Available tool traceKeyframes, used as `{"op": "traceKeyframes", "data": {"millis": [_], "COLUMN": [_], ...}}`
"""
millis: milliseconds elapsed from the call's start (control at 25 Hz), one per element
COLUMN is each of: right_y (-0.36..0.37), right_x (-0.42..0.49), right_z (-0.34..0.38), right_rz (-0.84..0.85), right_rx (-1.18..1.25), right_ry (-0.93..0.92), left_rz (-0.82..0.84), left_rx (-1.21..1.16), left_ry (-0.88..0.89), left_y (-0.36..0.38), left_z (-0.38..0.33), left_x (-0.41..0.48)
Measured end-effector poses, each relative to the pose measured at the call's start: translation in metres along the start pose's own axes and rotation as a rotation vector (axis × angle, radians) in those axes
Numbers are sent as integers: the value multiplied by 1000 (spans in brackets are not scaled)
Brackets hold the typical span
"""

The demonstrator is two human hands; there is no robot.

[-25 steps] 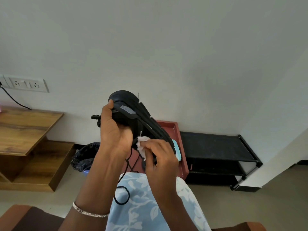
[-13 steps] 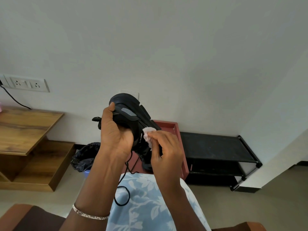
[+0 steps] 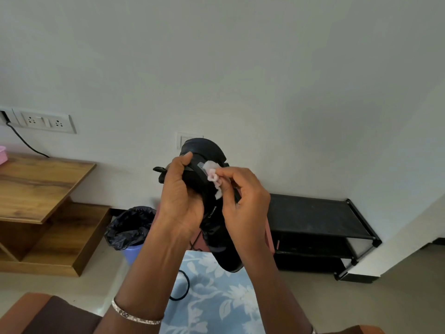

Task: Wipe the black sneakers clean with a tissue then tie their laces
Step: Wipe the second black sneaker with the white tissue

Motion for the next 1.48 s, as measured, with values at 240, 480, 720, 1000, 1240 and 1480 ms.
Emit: {"op": "traceKeyframes", "data": {"millis": [240,480,720,1000,1240,1480], "right_y": [-10,-8,-12,-15,0,13], "right_x": [-50,5,-21,-37,-8,-47], "right_z": [-30,-3,-17,-24,2,13], "right_rz": [40,-47,1,-54,-27,51], "right_rx": [-75,55,-45,-38,124,137], "right_ry": [204,97,79,293,153,144], "left_rz": [-53,-2,-82,-123,-84,-114], "left_rx": [34,96,98,-16,-35,-80], "left_ry": [141,66,138,144,150,137], "left_y": [-11,5,-7,-23,-16,-24], "left_z": [-19,-2,-19,-28,-14,-19], "left_x": [4,-7,-4,9,8,20]}}
Point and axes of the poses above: each hand's wrist, its own x-axis towards the middle knuckle, its own y-axis out of the palm, z = x × y, the point moved 4 cm from there along x, towards the middle knuckle, and after that the axes turned 5 degrees about -y, right-handed, at the moved point
